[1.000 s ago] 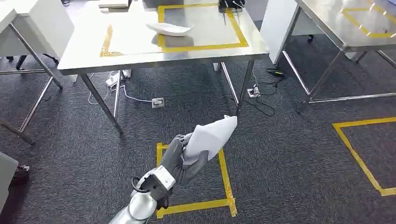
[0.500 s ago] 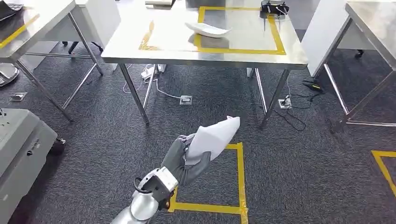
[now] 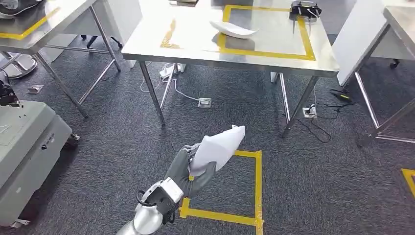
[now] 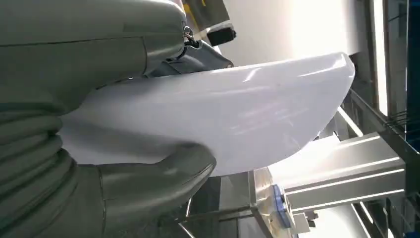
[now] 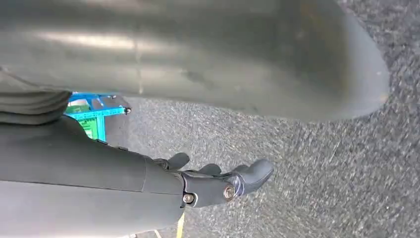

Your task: Take the parts from the cabinet and place them on the table.

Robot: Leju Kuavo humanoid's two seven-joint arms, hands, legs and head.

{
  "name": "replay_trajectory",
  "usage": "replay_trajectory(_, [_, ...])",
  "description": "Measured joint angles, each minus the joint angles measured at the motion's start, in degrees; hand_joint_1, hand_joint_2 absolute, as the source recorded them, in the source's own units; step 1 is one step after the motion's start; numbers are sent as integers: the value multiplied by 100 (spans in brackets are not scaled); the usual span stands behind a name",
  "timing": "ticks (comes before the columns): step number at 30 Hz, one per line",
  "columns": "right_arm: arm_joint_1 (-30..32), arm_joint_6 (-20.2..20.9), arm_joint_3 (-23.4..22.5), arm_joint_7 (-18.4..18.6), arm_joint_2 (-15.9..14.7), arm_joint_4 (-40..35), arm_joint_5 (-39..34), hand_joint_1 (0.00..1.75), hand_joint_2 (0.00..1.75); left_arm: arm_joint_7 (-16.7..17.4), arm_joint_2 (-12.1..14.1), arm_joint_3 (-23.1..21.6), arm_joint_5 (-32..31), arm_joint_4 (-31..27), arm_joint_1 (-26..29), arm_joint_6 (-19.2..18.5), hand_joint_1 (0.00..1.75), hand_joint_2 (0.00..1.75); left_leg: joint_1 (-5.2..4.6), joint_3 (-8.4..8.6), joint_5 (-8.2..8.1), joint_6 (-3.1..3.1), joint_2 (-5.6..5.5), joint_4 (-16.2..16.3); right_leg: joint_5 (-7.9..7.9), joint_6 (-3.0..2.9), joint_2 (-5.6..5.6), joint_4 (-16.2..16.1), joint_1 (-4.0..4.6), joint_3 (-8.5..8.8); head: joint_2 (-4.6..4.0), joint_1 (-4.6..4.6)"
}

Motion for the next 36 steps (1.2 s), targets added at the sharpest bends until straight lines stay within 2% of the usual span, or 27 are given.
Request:
replay_trajectory(8, [3, -24, -31, 0, 7, 0, -63, 0, 0, 155, 0, 0, 37, 39, -8, 2, 175, 175, -19, -16, 6, 79, 6, 8, 59, 99, 6, -71, -11, 15, 0, 0])
replay_trajectory(17, [33, -28, -94, -2, 11, 0, -138, 0, 0, 181, -31, 0, 37, 122, -84, -15, 175, 175, -19, -18, 19, 85, 10, 9, 67, 124, 8, -68, -9, 4, 0, -2])
replay_trajectory(25, [68, -46, -151, -57, 46, 0, -201, 0, 0, 186, -28, -28, 31, 205, -129, -15, 175, 175, -42, -32, 7, 107, 9, 29, 76, 160, 12, -69, -40, 1, 0, -2])
replay_trajectory(28, [76, -50, -164, -61, 68, 0, -205, 0, 0, 184, -28, -35, 13, 232, -130, -5, 175, 175, -63, -48, -8, 150, 6, 33, 79, 206, 1, -89, -56, 2, 0, -2])
replay_trajectory(29, [72, -52, -168, -59, 68, 0, -205, 0, 0, 184, -35, -35, 7, 229, -137, -4, 175, 175, -40, -31, 11, 184, 0, -19, 64, 238, -10, -94, -34, 10, 0, -2])
replay_trajectory(30, [78, -55, -173, -55, 68, -4, -205, 0, 0, 186, -52, -37, 2, 225, -138, -4, 175, 175, 12, 28, 58, 218, 5, -99, 30, 260, 17, -26, -70, 17, 0, -4])
replay_trajectory(31, [80, -59, -179, -55, 70, -4, -205, 0, 0, 179, -66, -42, 0, 223, -161, -2, 175, 175, 21, 42, 64, 244, 6, -128, -120, 272, 64, 183, -53, -82, 0, 11])
replay_trajectory(34, [94, -63, -186, -63, 68, -4, -203, 0, 0, 188, -81, -50, -4, 234, -180, 7, 175, 175, 29, 32, 57, 261, 4, -125, -727, 329, 101, 1501, -80, -760, 0, 31])
replay_trajectory(35, [108, -66, -186, -79, 70, -4, -197, 0, 0, 197, -81, -50, -15, 251, -177, 11, 175, 175, 32, 34, 50, 250, -4, -122, -757, 342, 102, 1753, -89, -909, 0, 35])
replay_trajectory(36, [119, -68, -186, -81, 70, -4, -197, 0, 0, 199, -81, -50, -18, 264, -178, 13, 175, 175, 43, 43, 39, 232, -15, -114, -630, 354, 101, 1678, -107, -903, 0, 33])
